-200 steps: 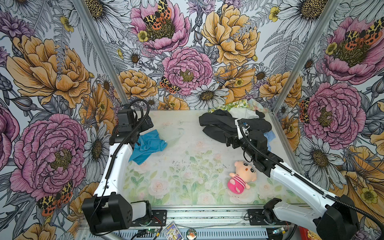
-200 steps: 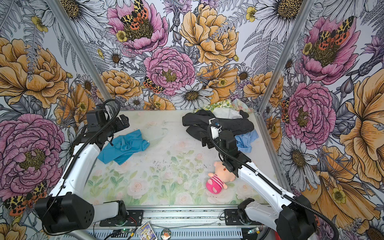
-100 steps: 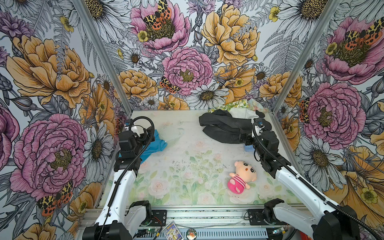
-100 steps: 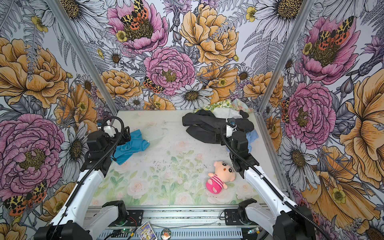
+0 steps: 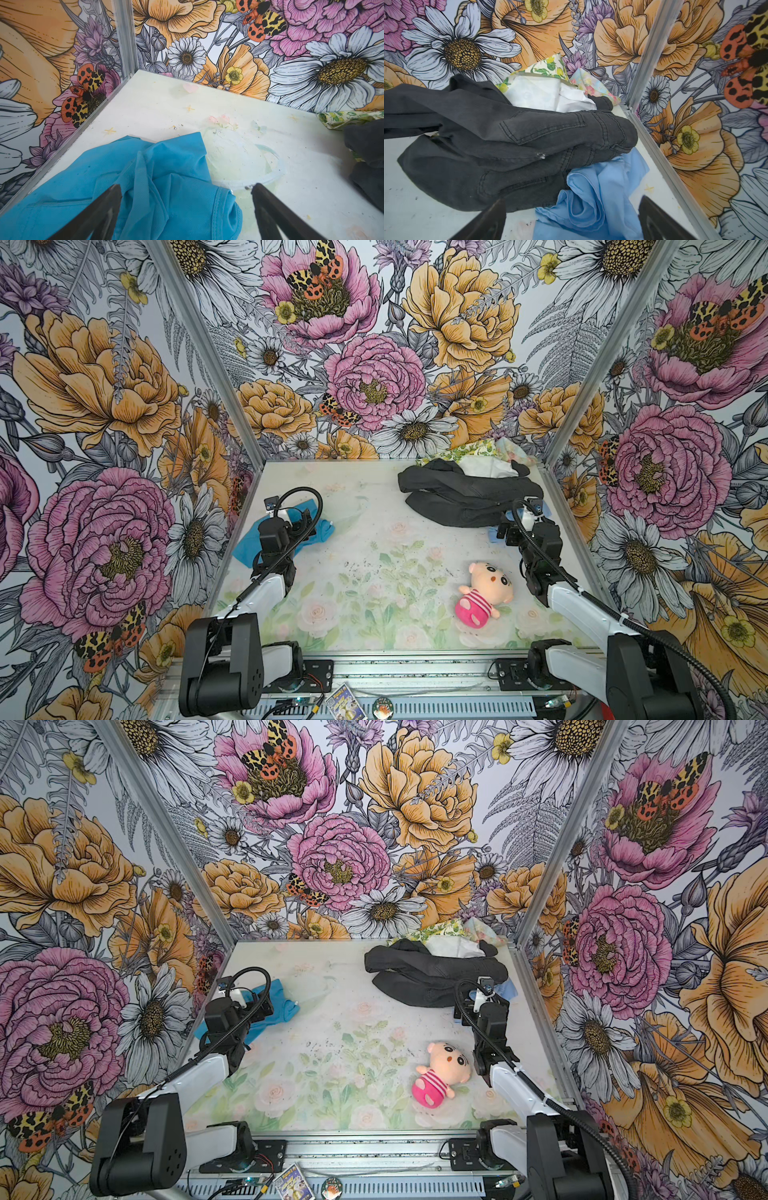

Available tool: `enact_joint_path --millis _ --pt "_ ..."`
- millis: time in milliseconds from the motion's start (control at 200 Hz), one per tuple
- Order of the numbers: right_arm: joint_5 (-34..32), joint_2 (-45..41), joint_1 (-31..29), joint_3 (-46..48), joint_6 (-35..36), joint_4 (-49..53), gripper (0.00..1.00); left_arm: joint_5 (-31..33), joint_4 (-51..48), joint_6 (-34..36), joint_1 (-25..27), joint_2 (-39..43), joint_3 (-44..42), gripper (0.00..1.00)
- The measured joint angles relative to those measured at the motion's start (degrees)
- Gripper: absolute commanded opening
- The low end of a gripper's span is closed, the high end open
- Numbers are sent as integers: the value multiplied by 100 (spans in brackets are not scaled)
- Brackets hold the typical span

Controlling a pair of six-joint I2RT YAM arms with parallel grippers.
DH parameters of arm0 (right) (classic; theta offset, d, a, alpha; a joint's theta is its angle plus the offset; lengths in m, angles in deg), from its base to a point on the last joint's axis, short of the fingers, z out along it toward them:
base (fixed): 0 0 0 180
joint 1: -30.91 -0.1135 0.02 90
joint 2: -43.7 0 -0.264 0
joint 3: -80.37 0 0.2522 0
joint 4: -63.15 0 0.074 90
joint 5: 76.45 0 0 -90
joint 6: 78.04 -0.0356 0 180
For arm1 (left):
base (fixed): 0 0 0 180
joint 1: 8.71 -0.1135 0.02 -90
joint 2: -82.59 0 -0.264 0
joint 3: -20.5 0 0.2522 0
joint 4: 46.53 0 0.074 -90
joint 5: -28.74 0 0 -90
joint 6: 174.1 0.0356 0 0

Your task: Pick out a specific cloth from the pile

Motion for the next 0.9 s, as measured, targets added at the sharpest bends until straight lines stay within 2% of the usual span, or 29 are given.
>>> enact_joint_path --millis 325,585,785,900 --pt "186 944 459 197 -103 -1174 99 -136 1567 7 -212 -522 -551 99" --pt "286 1521 573 422 -229 -2057 100 221 2870 387 409 -1539 -793 99" --pt "332 1906 573 496 -282 -2693 100 654 2938 538 551 -1729 -671 99" --pt "387 2129 570 424 -278 -2498 100 839 2938 540 555 -1725 -566 99"
